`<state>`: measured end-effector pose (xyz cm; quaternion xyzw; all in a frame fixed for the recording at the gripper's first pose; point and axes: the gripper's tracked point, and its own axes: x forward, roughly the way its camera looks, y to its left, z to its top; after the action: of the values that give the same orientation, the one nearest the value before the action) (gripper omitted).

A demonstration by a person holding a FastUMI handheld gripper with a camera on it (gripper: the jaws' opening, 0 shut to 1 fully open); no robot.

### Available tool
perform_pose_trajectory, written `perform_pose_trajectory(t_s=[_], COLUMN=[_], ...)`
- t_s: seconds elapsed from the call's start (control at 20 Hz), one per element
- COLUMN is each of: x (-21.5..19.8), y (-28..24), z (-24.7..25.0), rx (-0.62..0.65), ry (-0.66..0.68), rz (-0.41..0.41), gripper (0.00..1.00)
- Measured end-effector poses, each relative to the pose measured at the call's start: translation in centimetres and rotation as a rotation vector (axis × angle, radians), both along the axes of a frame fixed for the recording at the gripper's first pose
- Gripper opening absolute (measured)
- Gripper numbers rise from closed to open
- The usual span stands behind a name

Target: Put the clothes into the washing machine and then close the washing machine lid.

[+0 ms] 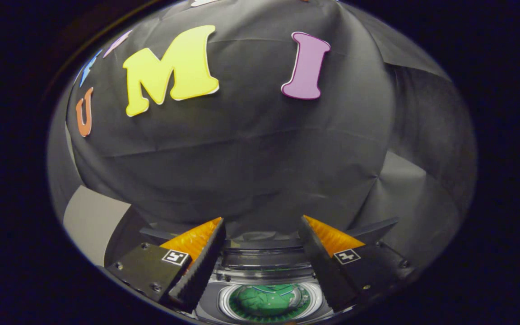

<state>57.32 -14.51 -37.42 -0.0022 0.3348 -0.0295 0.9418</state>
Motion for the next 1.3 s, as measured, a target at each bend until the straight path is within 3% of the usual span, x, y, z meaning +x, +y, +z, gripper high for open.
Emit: perform_pose_trajectory(t_s=[0.9,1.3], x=[-11.6,-18.4], y=[0.1,0.5], z=[-0.7,-4.7], rx=[-0.027,0.027], ry=[-0.002,0.122], rz=[-0.033,-0.116], gripper=[1.00,1.00])
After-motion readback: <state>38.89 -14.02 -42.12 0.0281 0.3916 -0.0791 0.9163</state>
